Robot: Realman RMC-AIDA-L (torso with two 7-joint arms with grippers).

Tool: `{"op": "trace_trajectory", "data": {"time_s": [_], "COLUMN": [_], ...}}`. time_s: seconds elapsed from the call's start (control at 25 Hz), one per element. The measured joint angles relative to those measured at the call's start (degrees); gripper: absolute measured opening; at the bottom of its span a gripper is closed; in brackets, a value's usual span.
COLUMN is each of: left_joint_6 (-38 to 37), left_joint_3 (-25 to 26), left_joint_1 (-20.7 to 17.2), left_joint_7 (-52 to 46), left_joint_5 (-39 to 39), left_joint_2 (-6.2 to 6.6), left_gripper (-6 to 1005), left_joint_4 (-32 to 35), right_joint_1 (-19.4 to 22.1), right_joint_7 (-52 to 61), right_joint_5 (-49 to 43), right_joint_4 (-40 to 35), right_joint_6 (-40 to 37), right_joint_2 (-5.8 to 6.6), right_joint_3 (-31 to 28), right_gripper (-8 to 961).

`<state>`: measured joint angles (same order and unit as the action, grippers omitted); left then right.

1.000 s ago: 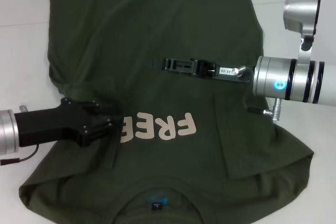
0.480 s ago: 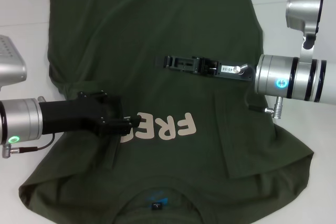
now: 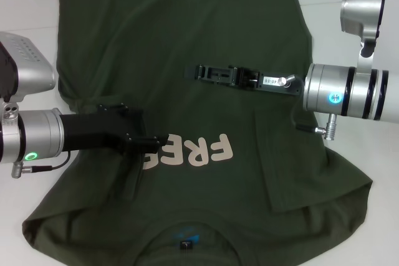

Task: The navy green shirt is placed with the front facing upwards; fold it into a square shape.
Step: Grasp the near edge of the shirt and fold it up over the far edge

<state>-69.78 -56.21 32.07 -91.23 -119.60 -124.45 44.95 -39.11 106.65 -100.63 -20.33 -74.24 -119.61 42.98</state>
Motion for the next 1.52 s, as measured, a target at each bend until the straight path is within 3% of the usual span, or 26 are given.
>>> {"op": "trace_trajectory", "data": {"time_s": [0.76, 1.16, 1.52], "left_joint_6": [5.21, 12.09, 13.01], "left_joint_3": [-0.62, -2.35, -4.34], "left_joint_1": [1.20, 2.69, 2.76], "left_joint_7": [7.23, 9.51, 9.81], "left_joint_5": [-0.66, -5.34, -9.07], "left_joint_2": [0.47, 0.58, 0.49], "left_gripper": [875, 875, 876], "left_joint_4": [3.06, 3.60, 3.34], "right_joint_1": [1.13, 2.48, 2.85], "right_joint_7": [0.16, 0.57, 0.58], "right_joint_5": [0.00, 0.14, 0.18], "right_joint_4": [-0.15, -0.15, -0.23], "right_joint_6": [-0.29, -1.11, -1.55], "right_joint_2": [0.00, 0.09, 0.15], "right_joint_3": [0.00, -0.53, -1.38], "right_gripper": [876, 876, 876]}}
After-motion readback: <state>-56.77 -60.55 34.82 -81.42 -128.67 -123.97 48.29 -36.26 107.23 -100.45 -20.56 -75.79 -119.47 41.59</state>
